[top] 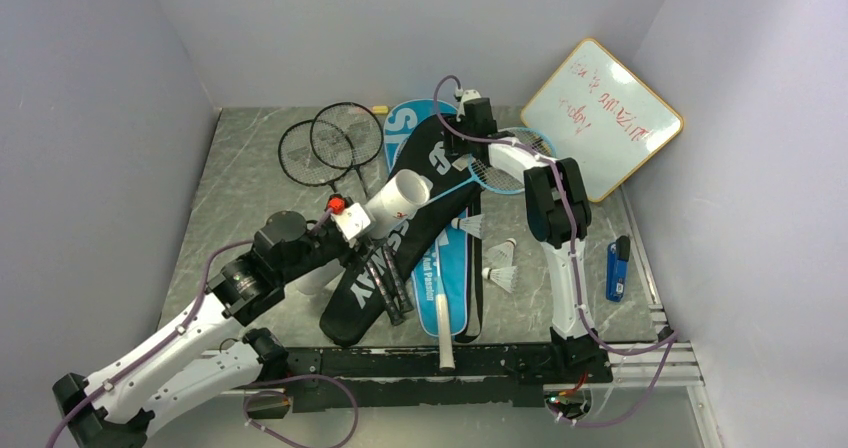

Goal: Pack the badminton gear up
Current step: Pick up the shuttlecock from the racket bag.

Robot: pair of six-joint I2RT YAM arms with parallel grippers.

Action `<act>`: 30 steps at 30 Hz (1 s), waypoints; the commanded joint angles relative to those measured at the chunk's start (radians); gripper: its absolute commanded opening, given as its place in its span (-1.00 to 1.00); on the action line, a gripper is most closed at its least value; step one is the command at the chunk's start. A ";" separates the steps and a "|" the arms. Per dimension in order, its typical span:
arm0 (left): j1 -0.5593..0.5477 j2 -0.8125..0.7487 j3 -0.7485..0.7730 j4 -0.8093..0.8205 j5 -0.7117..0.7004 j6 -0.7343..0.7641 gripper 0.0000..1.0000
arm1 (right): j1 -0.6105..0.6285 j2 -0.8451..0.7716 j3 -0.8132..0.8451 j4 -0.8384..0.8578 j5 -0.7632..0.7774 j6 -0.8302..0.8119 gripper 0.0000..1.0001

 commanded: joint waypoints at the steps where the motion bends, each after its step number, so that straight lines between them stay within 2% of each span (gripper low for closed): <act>1: 0.010 0.000 0.016 0.042 0.031 0.014 -0.90 | -0.001 -0.043 -0.050 0.053 -0.011 0.017 0.20; 3: 0.011 -0.001 0.014 0.042 0.035 0.015 -0.90 | -0.002 -0.043 -0.056 0.054 -0.007 0.017 0.04; 7: 0.013 -0.007 0.010 0.047 0.054 0.021 -0.90 | -0.001 -0.054 -0.060 0.042 0.003 0.023 -0.14; 13: 0.018 -0.001 0.012 0.044 0.063 0.011 -0.90 | 0.000 -0.172 -0.183 0.127 -0.035 0.056 -0.20; 18: 0.018 0.016 0.016 0.049 0.094 -0.009 -0.90 | -0.001 -0.325 -0.315 0.198 -0.099 0.099 -0.20; 23: 0.019 0.038 0.036 0.062 0.124 -0.073 -0.90 | 0.000 -0.527 -0.465 0.291 -0.228 0.157 -0.20; 30: 0.018 0.036 0.009 0.157 0.131 -0.235 -0.90 | -0.001 -0.846 -0.614 0.395 -0.419 0.249 -0.21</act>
